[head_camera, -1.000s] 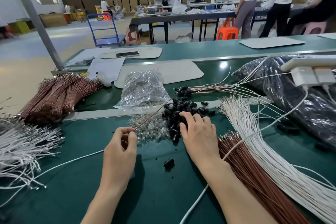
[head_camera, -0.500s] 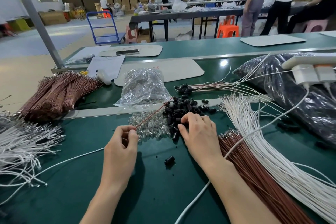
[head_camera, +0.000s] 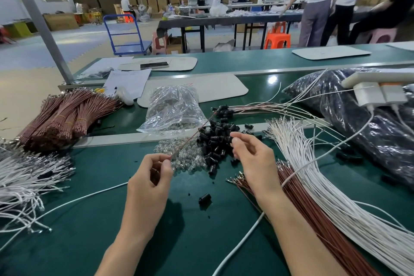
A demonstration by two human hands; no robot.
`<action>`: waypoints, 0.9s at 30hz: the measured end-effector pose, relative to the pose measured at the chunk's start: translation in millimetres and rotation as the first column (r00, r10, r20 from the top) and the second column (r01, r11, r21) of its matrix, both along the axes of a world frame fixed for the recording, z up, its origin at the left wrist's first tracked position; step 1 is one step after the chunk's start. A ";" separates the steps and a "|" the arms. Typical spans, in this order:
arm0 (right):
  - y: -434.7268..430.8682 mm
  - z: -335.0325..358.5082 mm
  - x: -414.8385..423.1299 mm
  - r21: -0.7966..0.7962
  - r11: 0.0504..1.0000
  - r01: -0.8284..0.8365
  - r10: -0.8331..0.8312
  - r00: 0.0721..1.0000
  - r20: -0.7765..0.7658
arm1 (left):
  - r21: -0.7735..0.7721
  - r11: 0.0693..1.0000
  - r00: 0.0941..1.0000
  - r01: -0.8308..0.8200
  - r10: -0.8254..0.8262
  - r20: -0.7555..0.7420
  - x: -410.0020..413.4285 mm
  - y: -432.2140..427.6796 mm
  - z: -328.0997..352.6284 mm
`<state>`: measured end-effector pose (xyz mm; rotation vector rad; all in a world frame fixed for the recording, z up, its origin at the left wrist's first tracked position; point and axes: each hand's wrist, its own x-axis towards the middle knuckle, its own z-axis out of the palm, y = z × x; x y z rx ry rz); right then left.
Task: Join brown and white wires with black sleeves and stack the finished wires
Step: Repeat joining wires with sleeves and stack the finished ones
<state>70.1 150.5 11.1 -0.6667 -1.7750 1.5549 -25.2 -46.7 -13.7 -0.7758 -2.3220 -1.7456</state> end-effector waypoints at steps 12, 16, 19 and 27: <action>8.6 10.9 8.8 -0.743 0.594 -0.308 -0.007 0.922 -0.388 | -0.140 0.984 0.965 0.108 -0.138 -0.225 7.0 0.5 -4.4; 10.7 10.1 8.5 -0.767 0.550 -0.331 0.004 0.919 -0.394 | -0.177 0.980 0.960 0.094 -0.137 -0.244 6.3 0.2 -5.5; 10.9 9.3 9.1 -0.772 0.511 -0.379 -0.019 0.892 -0.451 | -0.189 0.977 0.957 0.101 -0.148 -0.249 6.8 0.6 -4.6; 10.3 10.7 11.0 -0.735 0.537 -0.414 -0.038 0.859 -0.511 | -0.224 0.968 0.956 0.111 -0.165 -0.242 10.4 0.1 -0.8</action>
